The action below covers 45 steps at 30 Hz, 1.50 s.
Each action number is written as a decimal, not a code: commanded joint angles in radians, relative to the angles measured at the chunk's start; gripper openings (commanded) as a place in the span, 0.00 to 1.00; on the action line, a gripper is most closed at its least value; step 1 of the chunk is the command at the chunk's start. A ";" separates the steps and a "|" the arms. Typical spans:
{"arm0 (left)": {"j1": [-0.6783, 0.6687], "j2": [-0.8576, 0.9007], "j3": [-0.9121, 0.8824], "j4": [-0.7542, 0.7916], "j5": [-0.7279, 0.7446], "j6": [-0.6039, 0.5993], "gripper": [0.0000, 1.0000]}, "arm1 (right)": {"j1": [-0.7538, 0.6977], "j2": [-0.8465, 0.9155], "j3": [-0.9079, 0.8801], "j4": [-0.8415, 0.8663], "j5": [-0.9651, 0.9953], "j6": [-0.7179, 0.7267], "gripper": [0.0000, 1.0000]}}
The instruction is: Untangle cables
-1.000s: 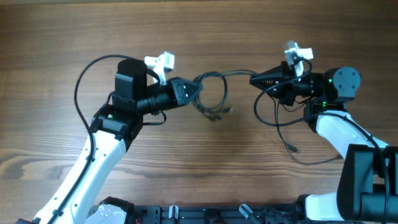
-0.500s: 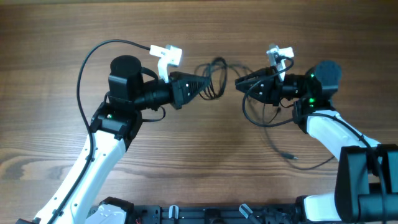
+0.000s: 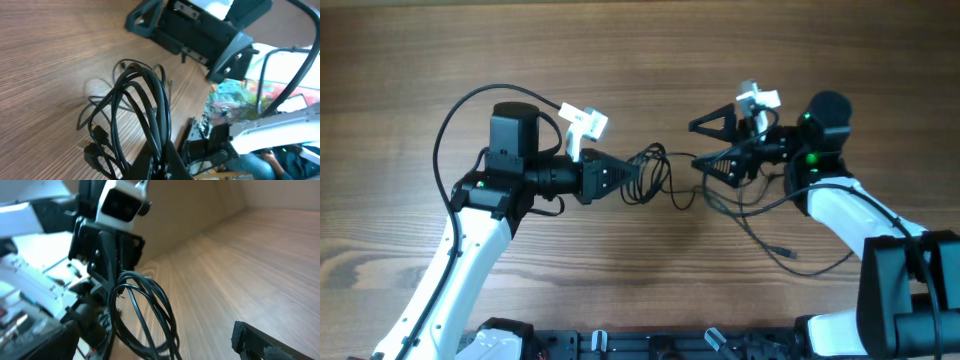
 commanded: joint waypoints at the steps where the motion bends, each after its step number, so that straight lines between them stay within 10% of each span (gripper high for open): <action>1: -0.023 -0.002 0.005 0.002 0.168 0.041 0.04 | 0.067 0.000 0.010 0.003 -0.032 -0.130 1.00; 7: -0.072 -0.002 0.005 -0.005 0.278 0.041 0.04 | 0.078 0.001 0.010 -0.011 -0.029 -0.182 0.98; 14: -0.107 -0.002 0.005 -0.003 0.176 0.020 0.04 | 0.078 0.001 0.010 -0.076 -0.088 -0.180 0.12; 18: -0.106 -0.002 0.005 0.064 -0.009 -0.151 0.12 | 0.078 0.001 0.010 -0.080 0.023 -0.079 0.04; 26: -0.106 -0.002 0.005 0.119 -0.145 -0.173 0.49 | 0.078 0.000 0.010 -0.077 0.389 0.114 0.04; 37: -0.106 -0.002 0.005 0.117 -0.845 -0.220 0.47 | 0.177 0.008 0.010 -0.394 0.675 0.053 0.08; 38: -0.106 -0.002 0.005 0.113 -0.896 -0.254 0.49 | 0.207 0.008 0.010 -0.398 0.715 0.051 0.27; 39: -0.106 -0.002 0.005 0.103 -0.950 -0.286 0.53 | 0.242 0.008 0.010 -0.398 0.772 0.054 0.66; 41: -0.106 -0.002 0.005 0.083 -1.016 -0.326 0.58 | 0.280 0.008 0.010 -0.398 0.867 0.070 0.93; 45: -0.106 -0.002 0.005 0.045 -1.029 -0.338 0.61 | 0.287 -0.005 0.010 -0.421 1.040 0.117 1.00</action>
